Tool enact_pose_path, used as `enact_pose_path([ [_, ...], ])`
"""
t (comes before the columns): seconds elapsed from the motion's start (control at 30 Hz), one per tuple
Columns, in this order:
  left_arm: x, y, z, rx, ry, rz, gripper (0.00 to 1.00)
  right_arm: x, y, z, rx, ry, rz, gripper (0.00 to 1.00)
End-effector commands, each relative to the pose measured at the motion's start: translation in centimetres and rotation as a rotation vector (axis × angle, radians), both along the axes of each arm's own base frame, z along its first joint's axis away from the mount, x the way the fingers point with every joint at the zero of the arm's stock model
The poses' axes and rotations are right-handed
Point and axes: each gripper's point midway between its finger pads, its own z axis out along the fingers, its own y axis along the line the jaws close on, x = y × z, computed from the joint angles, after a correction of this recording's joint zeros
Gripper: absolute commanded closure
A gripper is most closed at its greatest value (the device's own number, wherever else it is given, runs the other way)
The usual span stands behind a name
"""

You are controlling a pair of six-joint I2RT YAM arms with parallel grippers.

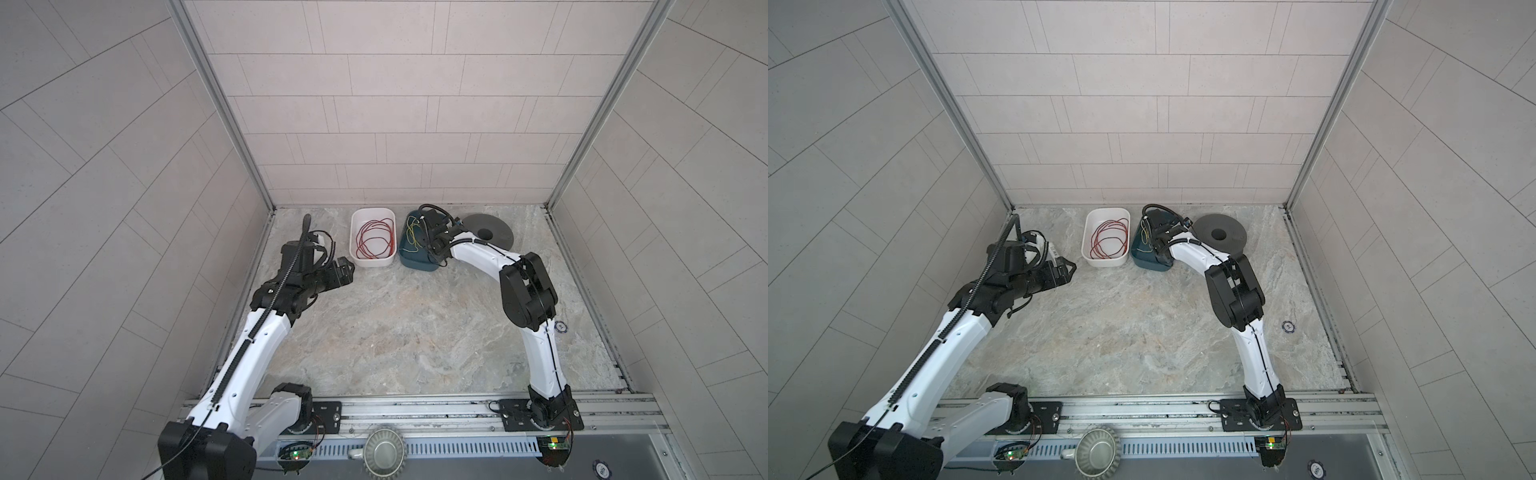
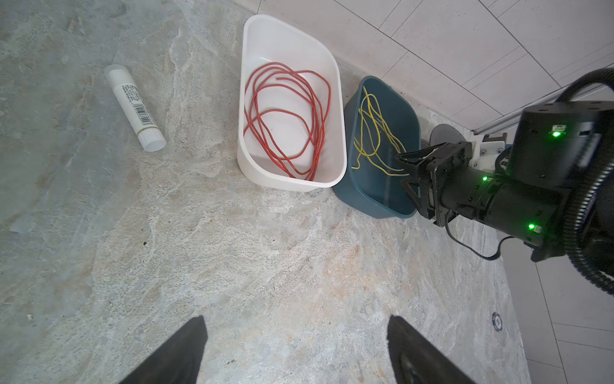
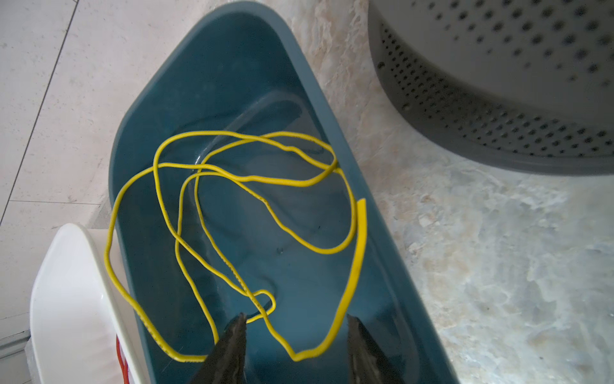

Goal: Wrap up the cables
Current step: 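Grasp the yellow cable end in the teal tub with the right gripper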

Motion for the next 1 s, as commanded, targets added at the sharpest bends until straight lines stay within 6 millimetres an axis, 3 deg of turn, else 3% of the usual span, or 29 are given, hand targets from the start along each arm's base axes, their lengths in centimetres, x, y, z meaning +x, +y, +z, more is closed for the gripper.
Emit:
enact_pose_path([
  [0.0,-0.1,-0.1,1.2,0.003,-0.031,-0.007,0.09,0.0,-0.9,-0.8,-0.032,0.02,-0.046,0.55],
  [0.3,-0.3,0.0,1.2,0.006,-0.027,-0.005,0.09,0.4,-0.7,-1.4,-0.008,0.009,-0.046,0.75],
  [0.53,-0.6,0.2,1.3,0.014,-0.03,-0.002,0.09,0.6,-0.9,-1.0,-0.015,0.001,-0.035,0.97],
  [0.67,-0.7,-0.1,1.1,-0.013,-0.017,-0.002,0.09,1.0,-1.2,0.9,-0.024,-0.043,-0.015,1.0],
  [0.97,-0.4,-1.1,1.7,-0.079,-0.03,-0.022,0.09,0.9,-2.3,8.8,-0.078,-0.199,0.065,1.0],
])
